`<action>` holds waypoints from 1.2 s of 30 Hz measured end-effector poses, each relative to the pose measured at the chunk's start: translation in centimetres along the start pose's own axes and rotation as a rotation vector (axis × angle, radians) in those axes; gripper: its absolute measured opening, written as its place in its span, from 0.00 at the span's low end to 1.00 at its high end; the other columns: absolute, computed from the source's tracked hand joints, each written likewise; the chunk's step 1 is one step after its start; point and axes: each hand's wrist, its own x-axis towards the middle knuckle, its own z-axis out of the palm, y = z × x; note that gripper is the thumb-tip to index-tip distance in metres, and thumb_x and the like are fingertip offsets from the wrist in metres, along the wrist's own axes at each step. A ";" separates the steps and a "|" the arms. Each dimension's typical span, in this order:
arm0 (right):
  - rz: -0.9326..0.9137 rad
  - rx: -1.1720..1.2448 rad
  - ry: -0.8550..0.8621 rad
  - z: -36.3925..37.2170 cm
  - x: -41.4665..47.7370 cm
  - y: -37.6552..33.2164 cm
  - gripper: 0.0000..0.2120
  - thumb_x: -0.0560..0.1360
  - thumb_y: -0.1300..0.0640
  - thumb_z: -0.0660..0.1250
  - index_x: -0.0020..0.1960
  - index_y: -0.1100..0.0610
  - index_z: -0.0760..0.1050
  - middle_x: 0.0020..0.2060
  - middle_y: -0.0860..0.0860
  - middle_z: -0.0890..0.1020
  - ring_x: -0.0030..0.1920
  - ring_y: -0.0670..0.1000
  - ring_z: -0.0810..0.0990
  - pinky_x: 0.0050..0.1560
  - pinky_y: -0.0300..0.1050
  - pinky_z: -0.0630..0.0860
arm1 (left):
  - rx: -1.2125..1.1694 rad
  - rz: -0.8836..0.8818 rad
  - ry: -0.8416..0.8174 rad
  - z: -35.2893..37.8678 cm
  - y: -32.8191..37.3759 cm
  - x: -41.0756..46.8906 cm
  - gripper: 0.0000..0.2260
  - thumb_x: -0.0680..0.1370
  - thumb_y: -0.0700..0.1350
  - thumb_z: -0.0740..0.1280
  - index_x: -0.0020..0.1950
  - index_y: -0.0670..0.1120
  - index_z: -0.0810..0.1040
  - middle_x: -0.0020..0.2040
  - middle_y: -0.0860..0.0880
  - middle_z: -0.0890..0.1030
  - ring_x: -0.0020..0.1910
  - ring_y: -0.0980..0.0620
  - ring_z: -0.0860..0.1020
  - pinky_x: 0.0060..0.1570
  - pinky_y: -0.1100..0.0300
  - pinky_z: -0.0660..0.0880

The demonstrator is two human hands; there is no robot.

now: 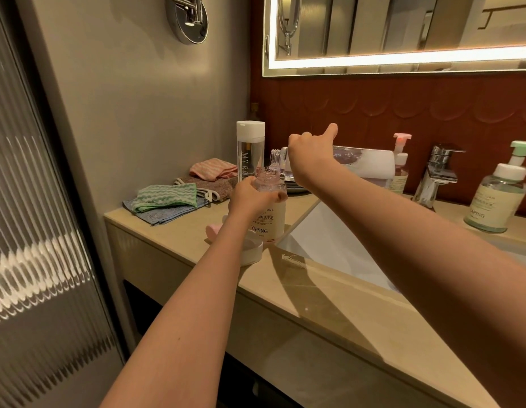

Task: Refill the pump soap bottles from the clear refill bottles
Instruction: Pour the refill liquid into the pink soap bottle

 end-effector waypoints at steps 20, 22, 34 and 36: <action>0.000 0.015 0.013 0.1 0.1 0.0 0.16 0.74 0.62 0.63 0.62 0.60 0.69 0.53 0.54 0.75 0.57 0.55 0.73 0.64 0.56 0.58 | -0.005 0.002 -0.005 -0.1 0.1 -0.3 0.29 0.70 0.48 0.73 0.68 0.43 0.69 0.65 0.45 0.73 0.63 0.44 0.69 0.52 0.55 0.65; 0.004 0.019 0.013 0.1 0.1 -0.1 0.17 0.74 0.61 0.63 0.62 0.60 0.69 0.54 0.54 0.75 0.57 0.55 0.73 0.65 0.56 0.58 | -0.008 0.003 -0.004 -0.1 0.1 -0.3 0.29 0.70 0.48 0.74 0.68 0.44 0.68 0.65 0.45 0.73 0.64 0.44 0.69 0.52 0.55 0.65; -0.006 0.013 0.015 0.2 0.1 -0.1 0.17 0.74 0.62 0.64 0.63 0.60 0.69 0.54 0.54 0.75 0.57 0.55 0.73 0.65 0.57 0.58 | -0.005 0.004 -0.002 -0.1 0.1 -0.3 0.30 0.70 0.48 0.74 0.69 0.43 0.67 0.66 0.45 0.73 0.64 0.44 0.69 0.55 0.54 0.67; -0.007 0.013 0.017 0.2 0.1 -0.1 0.17 0.74 0.62 0.64 0.62 0.60 0.69 0.54 0.54 0.75 0.57 0.55 0.73 0.65 0.57 0.58 | -0.003 0.005 -0.002 -0.1 0.1 -0.2 0.31 0.70 0.48 0.74 0.69 0.43 0.67 0.66 0.45 0.73 0.65 0.44 0.69 0.55 0.54 0.66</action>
